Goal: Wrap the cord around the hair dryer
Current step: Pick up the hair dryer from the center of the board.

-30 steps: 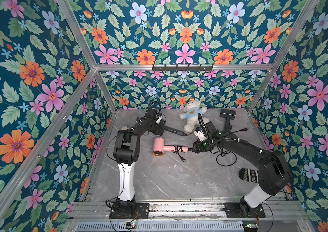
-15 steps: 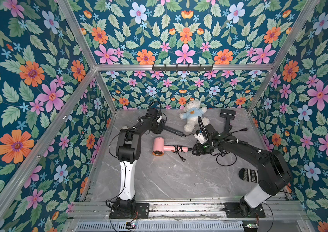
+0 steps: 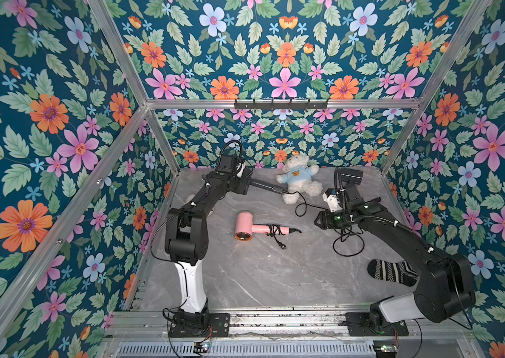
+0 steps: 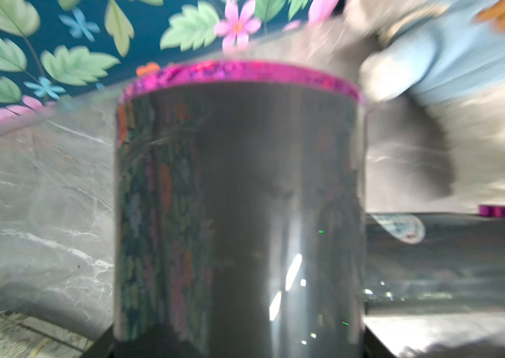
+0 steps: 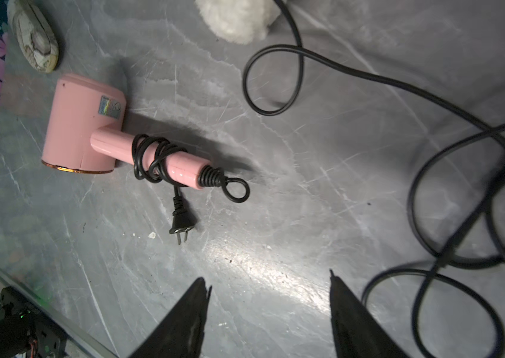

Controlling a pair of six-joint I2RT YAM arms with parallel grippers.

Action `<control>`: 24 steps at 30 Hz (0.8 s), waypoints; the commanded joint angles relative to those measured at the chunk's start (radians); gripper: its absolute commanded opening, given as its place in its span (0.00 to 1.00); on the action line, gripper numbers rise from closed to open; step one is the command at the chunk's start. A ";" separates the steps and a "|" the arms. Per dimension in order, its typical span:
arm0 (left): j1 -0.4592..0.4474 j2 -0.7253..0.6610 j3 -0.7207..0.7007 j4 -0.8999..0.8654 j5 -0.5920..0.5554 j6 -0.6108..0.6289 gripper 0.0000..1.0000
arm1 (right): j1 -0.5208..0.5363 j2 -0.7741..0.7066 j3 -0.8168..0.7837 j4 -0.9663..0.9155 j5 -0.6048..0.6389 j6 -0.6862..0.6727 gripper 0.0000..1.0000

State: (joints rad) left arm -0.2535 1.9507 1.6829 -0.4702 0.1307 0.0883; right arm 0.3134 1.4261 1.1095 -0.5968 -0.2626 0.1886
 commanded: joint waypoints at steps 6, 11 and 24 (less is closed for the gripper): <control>-0.008 -0.263 -0.113 0.027 0.064 -0.162 0.00 | 0.247 -0.033 -0.093 0.089 0.005 -0.240 0.55; -0.030 -0.422 -0.202 -0.040 0.019 -0.191 0.00 | 0.248 -0.148 -0.208 0.293 0.061 -0.193 0.55; -0.028 -0.640 -0.219 -0.224 -0.138 -0.261 0.00 | -0.131 -0.182 -0.205 0.326 -0.125 -0.348 0.59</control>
State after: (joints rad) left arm -0.2825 1.3327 1.4452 -0.7013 -0.0017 -0.1429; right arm 0.1890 1.2186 0.9176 -0.3328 -0.3744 -0.0429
